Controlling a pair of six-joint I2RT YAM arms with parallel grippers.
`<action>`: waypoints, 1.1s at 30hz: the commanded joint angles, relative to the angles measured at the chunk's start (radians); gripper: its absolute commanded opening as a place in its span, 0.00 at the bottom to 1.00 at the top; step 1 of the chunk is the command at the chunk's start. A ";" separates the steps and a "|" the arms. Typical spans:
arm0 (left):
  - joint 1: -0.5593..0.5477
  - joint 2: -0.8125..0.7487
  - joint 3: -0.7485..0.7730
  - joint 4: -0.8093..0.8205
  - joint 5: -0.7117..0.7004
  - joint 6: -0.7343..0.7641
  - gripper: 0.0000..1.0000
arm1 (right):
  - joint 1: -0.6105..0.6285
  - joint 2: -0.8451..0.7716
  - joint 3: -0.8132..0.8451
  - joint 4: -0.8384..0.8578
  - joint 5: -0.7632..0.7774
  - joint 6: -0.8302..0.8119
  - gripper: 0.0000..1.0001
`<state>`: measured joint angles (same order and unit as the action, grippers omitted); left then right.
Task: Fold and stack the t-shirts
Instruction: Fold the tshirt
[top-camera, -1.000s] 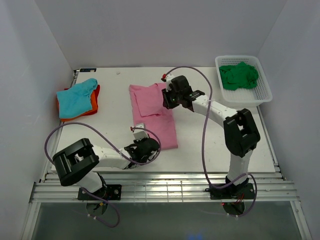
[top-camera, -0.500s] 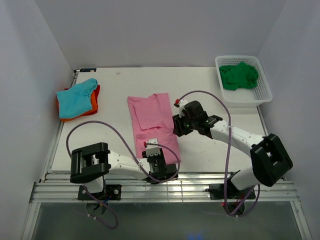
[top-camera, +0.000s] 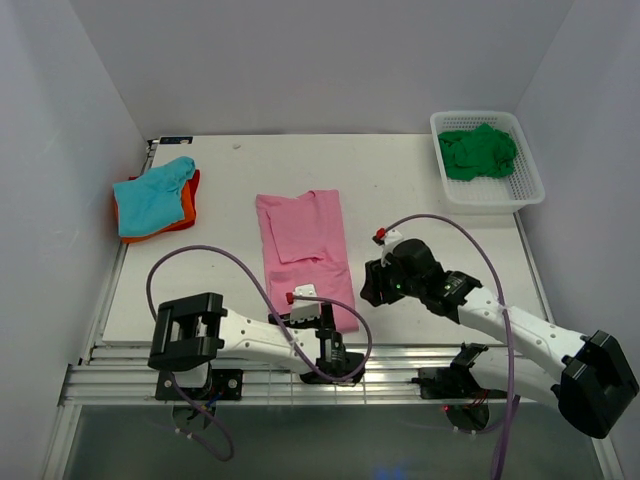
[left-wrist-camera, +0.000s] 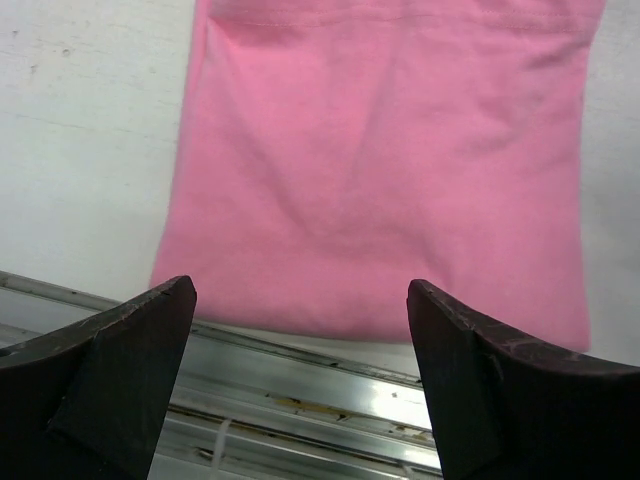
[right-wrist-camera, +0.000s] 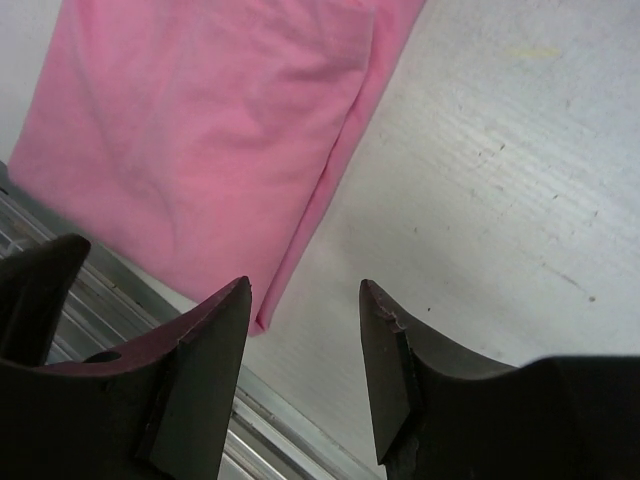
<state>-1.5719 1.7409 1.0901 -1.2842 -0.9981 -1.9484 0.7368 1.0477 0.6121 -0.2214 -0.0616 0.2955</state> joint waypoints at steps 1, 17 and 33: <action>-0.026 -0.072 -0.067 -0.121 0.038 -0.187 0.98 | 0.067 -0.060 -0.043 -0.025 0.051 0.086 0.54; -0.063 -0.516 -0.483 -0.067 -0.010 -0.341 0.98 | 0.231 -0.049 -0.089 -0.010 0.195 0.220 0.55; -0.076 -1.105 -0.756 0.534 0.050 0.370 0.98 | 0.279 0.060 -0.063 0.020 0.244 0.252 0.55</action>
<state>-1.6413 0.6064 0.3401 -0.8406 -0.9680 -1.6543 1.0031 1.0904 0.5144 -0.2520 0.1528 0.5262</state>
